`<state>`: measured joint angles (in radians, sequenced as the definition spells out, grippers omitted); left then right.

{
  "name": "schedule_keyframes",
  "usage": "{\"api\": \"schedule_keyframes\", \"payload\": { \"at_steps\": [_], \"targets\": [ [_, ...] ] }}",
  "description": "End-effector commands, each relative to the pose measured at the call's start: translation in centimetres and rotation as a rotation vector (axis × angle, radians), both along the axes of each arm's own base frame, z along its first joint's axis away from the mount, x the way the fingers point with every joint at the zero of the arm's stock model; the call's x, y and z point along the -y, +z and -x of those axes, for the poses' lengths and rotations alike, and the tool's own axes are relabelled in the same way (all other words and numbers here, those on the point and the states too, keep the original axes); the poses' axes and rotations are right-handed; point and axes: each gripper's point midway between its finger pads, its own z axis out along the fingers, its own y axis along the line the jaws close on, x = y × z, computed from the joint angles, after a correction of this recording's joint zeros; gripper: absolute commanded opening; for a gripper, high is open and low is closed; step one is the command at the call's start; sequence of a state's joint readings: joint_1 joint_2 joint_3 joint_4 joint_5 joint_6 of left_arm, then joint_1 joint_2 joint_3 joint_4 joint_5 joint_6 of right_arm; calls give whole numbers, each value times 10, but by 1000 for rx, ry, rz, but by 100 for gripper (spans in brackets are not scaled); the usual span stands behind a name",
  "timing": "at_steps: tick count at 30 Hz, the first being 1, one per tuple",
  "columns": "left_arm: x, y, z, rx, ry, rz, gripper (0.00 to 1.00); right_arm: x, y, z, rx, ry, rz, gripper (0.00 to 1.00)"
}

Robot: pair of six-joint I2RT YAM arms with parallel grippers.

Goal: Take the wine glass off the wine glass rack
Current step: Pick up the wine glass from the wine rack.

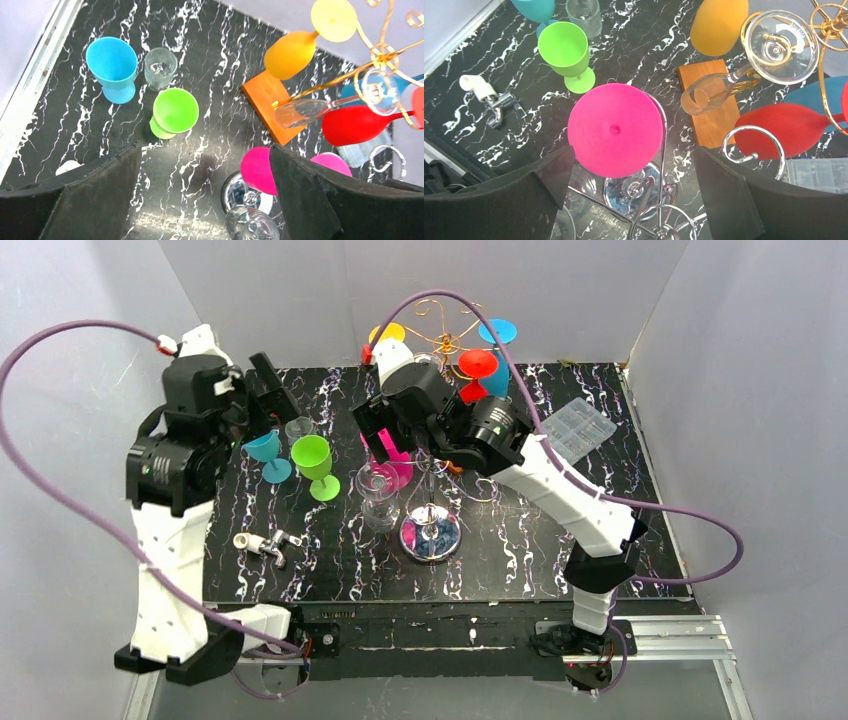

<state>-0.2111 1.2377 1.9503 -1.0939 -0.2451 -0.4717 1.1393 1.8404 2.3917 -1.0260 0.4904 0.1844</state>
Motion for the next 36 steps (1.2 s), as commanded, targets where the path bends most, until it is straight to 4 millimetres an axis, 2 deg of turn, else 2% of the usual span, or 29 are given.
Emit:
{"api": "schedule_keyframes", "payload": {
  "at_steps": [1,8,21,36],
  "targets": [
    [-17,25,20,114,77,15,98,-1,25,-4,90,-18,-27,98],
    [-15,36,29,146,54,25,98,-17,21,-2,113,8,-18,98],
    [-12,54,32,196,32,38,98,-31,13,-7,141,12,5,98],
    [-10,54,31,192,16,31,99,-35,-1,-11,142,0,43,100]
  ]
}}
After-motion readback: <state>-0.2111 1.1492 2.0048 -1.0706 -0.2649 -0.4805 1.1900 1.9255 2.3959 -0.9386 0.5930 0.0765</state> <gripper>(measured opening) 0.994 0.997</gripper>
